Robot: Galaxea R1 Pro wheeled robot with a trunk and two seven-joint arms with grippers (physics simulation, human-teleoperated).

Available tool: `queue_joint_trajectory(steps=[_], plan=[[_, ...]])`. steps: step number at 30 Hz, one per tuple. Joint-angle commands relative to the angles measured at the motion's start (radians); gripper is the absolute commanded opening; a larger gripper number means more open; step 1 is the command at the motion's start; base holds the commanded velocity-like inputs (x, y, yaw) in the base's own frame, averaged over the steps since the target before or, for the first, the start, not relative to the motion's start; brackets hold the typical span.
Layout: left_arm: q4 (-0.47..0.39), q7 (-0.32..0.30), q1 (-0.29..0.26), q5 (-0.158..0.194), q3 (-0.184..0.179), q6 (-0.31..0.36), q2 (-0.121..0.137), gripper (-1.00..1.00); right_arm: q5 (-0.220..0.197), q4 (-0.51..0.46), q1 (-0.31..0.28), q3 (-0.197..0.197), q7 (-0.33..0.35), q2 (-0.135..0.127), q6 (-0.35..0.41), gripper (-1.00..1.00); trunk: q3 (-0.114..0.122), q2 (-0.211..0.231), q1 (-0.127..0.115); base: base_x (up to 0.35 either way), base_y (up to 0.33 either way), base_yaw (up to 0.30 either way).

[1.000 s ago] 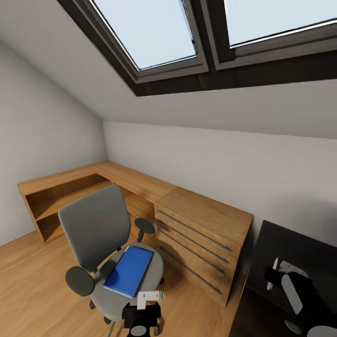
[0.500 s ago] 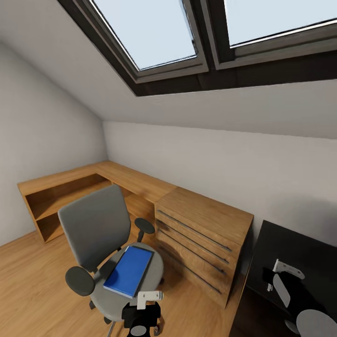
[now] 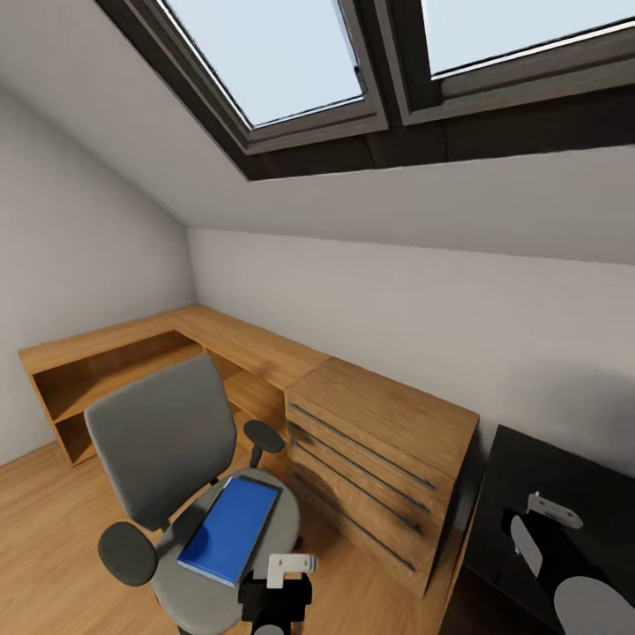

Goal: In the bedroom, organize the workspace by keeping the computer under the desk, ensuring the monitor is on the desk, placing the keyboard on the desk next to the monitor, placing the mouse on the desk next to the keyboard, moving the folder from the swivel chair onto the desk next to the mouse, stacking the notebook on top of the folder with the pen on top of the notebook, and positioning the swivel chair next to the desk.

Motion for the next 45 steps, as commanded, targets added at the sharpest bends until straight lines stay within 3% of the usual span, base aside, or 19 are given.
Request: queue_joint_trajectory(steps=[1,12,13,28,32,34,36,37,38,39,40,43,45], plan=[[-0.001,0.007,-0.001,0.004,-0.002,0.005,0.000,1.00,-0.010,-0.002,-0.001,0.001,-0.006,0.000,0.003,-1.00,-0.002,-0.001,0.000,0.087,-0.044,0.000],[-0.001,0.008,-0.001,0.004,-0.003,0.005,0.000,1.00,-0.005,-0.001,-0.001,0.001,-0.008,0.000,0.005,-1.00,-0.002,-0.001,0.000,0.022,-0.011,0.000],[-0.001,0.008,-0.001,0.004,-0.003,0.005,0.000,1.00,-0.006,-0.001,-0.001,0.001,-0.008,0.000,0.006,1.00,-0.002,-0.001,0.000,0.002,-0.001,0.000],[-0.001,0.008,-0.001,0.006,-0.003,0.005,0.000,1.00,-0.007,-0.021,0.000,0.000,-0.006,0.001,0.002,1.00,-0.002,-0.001,0.000,0.000,0.000,0.000],[-0.001,0.008,-0.001,0.007,-0.003,0.005,0.000,1.00,-0.009,-0.215,0.006,-0.004,-0.007,0.021,0.004,1.00,-0.002,-0.001,0.000,0.000,0.000,0.000],[-0.001,0.008,-0.001,0.007,-0.003,0.005,0.000,1.00,-0.008,-0.334,0.027,-0.005,-0.009,0.055,0.023,1.00,-0.002,-0.001,0.000,0.000,0.000,0.000],[-0.001,0.008,-0.001,0.006,-0.003,0.005,0.000,1.00,-0.007,-0.508,0.085,-0.006,-0.034,0.121,0.068,1.00,-0.002,-0.001,0.000,0.000,0.000,0.000],[-0.001,0.008,-0.001,0.006,-0.003,0.005,0.000,1.00,-0.007,-0.552,0.101,-0.006,-0.047,0.138,0.079,1.00,-0.002,-0.001,0.000,0.000,0.000,0.000],[-0.001,0.008,-0.001,0.006,-0.003,0.005,0.000,1.00,-0.007,-0.636,0.131,-0.005,-0.081,0.172,0.097,1.00,-0.002,-0.001,0.000,0.000,0.000,0.000],[-0.001,0.008,-0.001,0.006,-0.002,0.005,0.000,1.00,-0.008,-0.744,0.170,-0.005,-0.143,0.222,0.117,1.00,-0.002,-0.001,0.000,0.000,0.000,0.000],[-0.001,0.008,-0.001,0.006,-0.001,0.005,0.000,1.00,-0.008,-0.795,0.190,-0.005,-0.184,0.255,0.124,1.00,-0.002,-0.001,0.000,0.000,0.000,0.000],[-0.001,0.008,-0.001,0.007,0.007,0.004,0.001,1.00,-0.007,-0.847,0.221,0.012,-0.257,0.320,0.132,1.00,-0.002,-0.001,0.000,0.000,0.000,0.070],[-0.001,0.008,-0.001,0.009,0.012,0.003,0.003,1.00,-0.006,-0.832,0.226,0.043,-0.273,0.332,0.131,1.00,-0.002,-0.001,0.000,0.000,0.000,0.195]])
